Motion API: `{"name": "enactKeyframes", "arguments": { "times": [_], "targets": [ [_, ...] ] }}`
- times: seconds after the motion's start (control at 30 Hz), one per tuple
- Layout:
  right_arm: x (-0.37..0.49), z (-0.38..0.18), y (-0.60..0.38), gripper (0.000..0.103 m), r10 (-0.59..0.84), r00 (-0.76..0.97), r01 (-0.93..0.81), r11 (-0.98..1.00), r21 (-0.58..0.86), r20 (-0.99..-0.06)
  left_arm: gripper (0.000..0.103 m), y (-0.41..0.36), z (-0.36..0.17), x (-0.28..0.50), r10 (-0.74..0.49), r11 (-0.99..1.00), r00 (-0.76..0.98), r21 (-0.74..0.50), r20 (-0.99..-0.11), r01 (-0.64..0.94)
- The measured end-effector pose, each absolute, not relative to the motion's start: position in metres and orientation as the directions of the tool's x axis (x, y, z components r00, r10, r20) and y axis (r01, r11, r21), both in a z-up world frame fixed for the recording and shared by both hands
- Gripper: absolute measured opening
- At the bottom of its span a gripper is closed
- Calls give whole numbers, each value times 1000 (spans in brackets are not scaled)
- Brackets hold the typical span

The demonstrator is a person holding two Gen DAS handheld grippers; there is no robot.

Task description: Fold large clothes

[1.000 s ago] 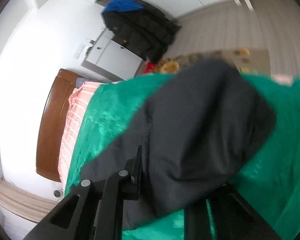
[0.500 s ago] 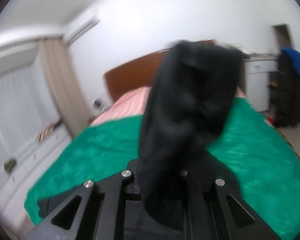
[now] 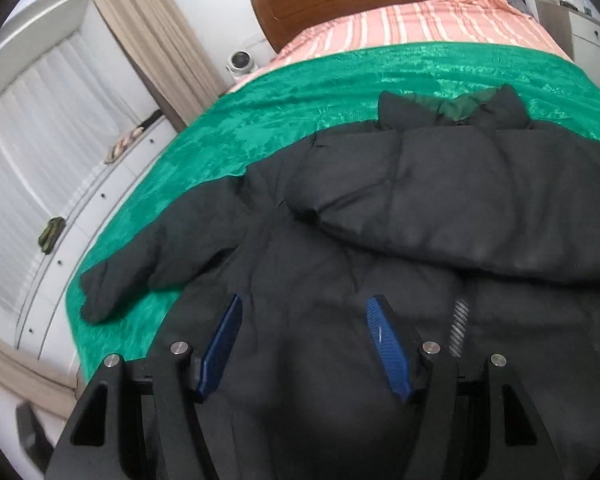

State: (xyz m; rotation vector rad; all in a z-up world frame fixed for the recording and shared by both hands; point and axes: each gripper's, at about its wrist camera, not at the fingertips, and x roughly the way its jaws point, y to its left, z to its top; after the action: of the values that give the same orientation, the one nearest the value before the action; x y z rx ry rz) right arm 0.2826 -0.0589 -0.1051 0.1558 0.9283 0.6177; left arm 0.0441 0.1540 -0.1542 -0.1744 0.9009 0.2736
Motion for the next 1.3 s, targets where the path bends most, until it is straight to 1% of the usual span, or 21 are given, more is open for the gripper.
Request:
{"name": "enactKeyframes", "arguments": {
  "times": [0.1, 0.27, 0.43, 0.53, 0.63, 0.77, 0.8, 0.9, 1.03, 1.17, 1.2, 1.23, 1.27, 1.3],
  "targets": [
    [265, -91, -94, 66, 548, 474, -442, 825, 352, -689, 103, 154, -156, 45, 157, 950, 586, -40, -795, -309],
    [215, -76, -149, 68, 496, 546, -456, 852, 257, -675, 103, 154, -156, 45, 152, 949, 582, -46, -799, -311],
    [145, -85, -182, 73, 462, 613, -446, 872, 202, -640, 103, 156, -156, 47, 145, 946, 565, -54, -812, -320],
    [117, -101, -183, 74, 468, 609, -431, 873, 229, -641, 103, 164, -147, 50, 131, 937, 566, -84, -814, -339],
    [104, -120, -181, 74, 474, 564, -442, 865, 238, -677, 103, 194, -128, 55, 99, 911, 602, -171, -792, -375],
    [98, -129, -178, 75, 442, 566, -452, 872, 186, -696, 103, 269, -120, 67, 34, 793, 644, -371, -764, -483],
    [99, -129, -178, 75, 441, 568, -449, 874, 188, -695, 103, 300, -122, 67, 45, 724, 665, -435, -745, -536],
    [103, -128, -177, 76, 428, 571, -440, 880, 178, -701, 103, 360, -138, 61, 84, 552, 696, -548, -713, -628],
    [99, -131, -174, 77, 404, 574, -444, 885, 144, -712, 102, 421, -169, 51, 102, 352, 693, -626, -714, -696],
    [95, -133, -171, 81, 390, 573, -448, 886, 123, -720, 102, 447, -171, 48, 140, 277, 718, -670, -681, -689],
    [95, -134, -171, 82, 388, 573, -448, 886, 120, -722, 97, 452, -170, 49, 153, 265, 718, -672, -679, -692],
    [95, -135, -171, 82, 387, 573, -448, 886, 120, -722, 73, 458, -168, 50, 173, 255, 712, -667, -681, -700],
    [95, -135, -171, 83, 387, 573, -447, 886, 120, -723, 55, 464, -168, 52, 182, 247, 695, -652, -695, -717],
    [95, -136, -171, 83, 385, 573, -446, 887, 119, -724, 23, 471, -169, 55, 168, 248, 689, -646, -705, -722]
  ]
}}
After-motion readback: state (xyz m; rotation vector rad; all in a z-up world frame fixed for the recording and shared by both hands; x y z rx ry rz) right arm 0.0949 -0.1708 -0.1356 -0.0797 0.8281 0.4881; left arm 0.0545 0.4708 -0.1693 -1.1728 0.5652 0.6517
